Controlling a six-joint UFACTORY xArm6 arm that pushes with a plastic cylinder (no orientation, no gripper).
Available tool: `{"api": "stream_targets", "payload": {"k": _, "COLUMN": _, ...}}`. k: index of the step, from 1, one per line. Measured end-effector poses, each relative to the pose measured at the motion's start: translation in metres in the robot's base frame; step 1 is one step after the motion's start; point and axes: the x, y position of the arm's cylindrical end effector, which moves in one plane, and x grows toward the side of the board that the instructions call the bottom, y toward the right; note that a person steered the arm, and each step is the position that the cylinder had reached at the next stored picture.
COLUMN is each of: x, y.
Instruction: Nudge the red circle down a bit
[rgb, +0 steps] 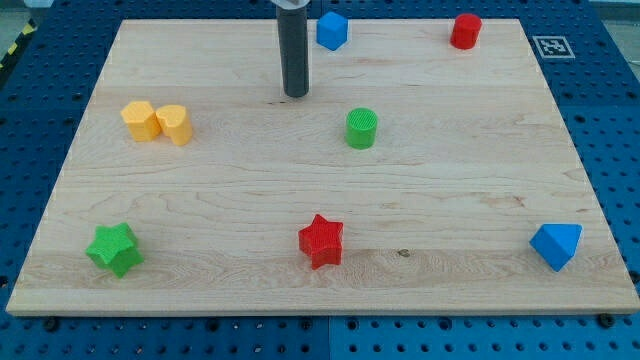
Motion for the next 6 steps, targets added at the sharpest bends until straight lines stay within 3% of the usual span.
{"api": "stream_targets", "payload": {"k": 2, "x": 0.0, "y": 0.032}}
{"api": "stream_targets", "payload": {"k": 3, "x": -0.007, "y": 0.1}}
{"api": "stream_targets", "payload": {"k": 4, "x": -0.035, "y": 0.142}}
{"api": "stream_targets", "payload": {"k": 6, "x": -0.099, "y": 0.162}}
